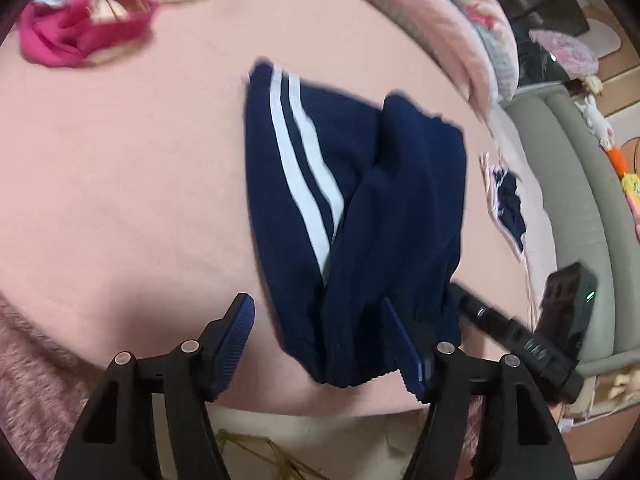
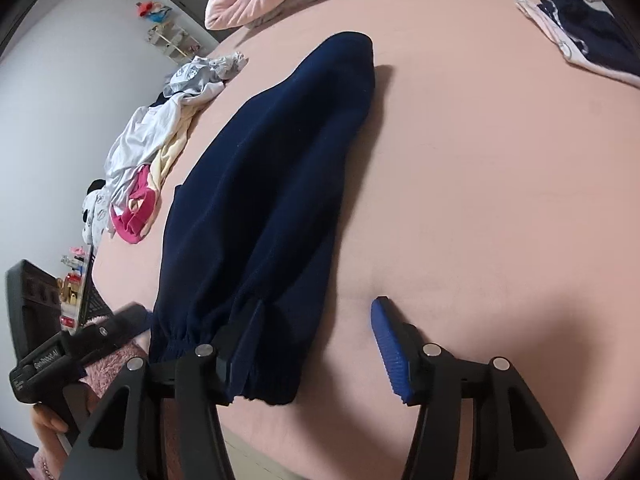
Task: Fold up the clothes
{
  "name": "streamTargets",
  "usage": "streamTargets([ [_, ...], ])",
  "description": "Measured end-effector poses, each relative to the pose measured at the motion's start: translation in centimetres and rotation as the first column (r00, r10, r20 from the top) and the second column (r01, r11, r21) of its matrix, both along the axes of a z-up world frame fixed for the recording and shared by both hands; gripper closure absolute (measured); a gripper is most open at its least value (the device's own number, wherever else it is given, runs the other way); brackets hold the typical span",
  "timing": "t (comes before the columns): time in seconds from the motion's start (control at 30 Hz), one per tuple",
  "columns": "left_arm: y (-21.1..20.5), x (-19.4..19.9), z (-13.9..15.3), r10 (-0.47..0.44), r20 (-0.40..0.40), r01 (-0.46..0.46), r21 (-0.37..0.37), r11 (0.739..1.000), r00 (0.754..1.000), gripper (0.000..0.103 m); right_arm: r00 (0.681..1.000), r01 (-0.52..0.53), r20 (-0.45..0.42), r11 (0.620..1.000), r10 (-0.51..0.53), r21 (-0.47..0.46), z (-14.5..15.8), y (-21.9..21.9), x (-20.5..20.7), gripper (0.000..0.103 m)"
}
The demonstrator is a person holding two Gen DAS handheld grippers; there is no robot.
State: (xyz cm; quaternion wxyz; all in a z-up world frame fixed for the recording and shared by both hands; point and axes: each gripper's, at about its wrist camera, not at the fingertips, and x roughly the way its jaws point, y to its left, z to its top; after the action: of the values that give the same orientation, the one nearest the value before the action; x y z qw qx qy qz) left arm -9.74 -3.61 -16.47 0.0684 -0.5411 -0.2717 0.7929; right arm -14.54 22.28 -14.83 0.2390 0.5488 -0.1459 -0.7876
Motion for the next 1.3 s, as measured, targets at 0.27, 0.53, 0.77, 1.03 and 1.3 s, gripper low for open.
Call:
streamTargets([
  [0.27,1.4,-0.2,-0.2,-0.046,-0.022,0.045,-0.044,0.998,0.999,0.042,0.996,0.091,0.016,0.988,-0.089,-0.124,0.6,1.5,-1.7,0.055],
  [0.53,1.3,-0.7,-0.2,-0.036,-0.047,0.035,-0.014,0.999,0.998,0.044,1.000,0.025,-0.010,0.998,-0.025,-0.066,0.1,0.2,-0.9,0.063],
  [0.77,4.7,-0.3,0.1,-0.188,-0.068,0.186,-0.033,0.982,0.980,0.075,0.998,-0.005,-0.063,0.999,0.007,0.037,0.7,0.5,1.9,0.094],
  [1.03,9.5,0.1,0.6,-0.375,-0.087,0.366,-0.104,0.925,0.923,0.080,0.989,0.136,-0.060,0.988,-0.132,0.069,1.5,5.6,7.3,0.094],
  [1.3,7.8,1.0,0.6,-0.391,-0.022,0.390,-0.035,0.920,0.920,0.078,0.977,0.208,-0.064,0.975,-0.203,0.081,2.5,6.4,7.1,0.084],
])
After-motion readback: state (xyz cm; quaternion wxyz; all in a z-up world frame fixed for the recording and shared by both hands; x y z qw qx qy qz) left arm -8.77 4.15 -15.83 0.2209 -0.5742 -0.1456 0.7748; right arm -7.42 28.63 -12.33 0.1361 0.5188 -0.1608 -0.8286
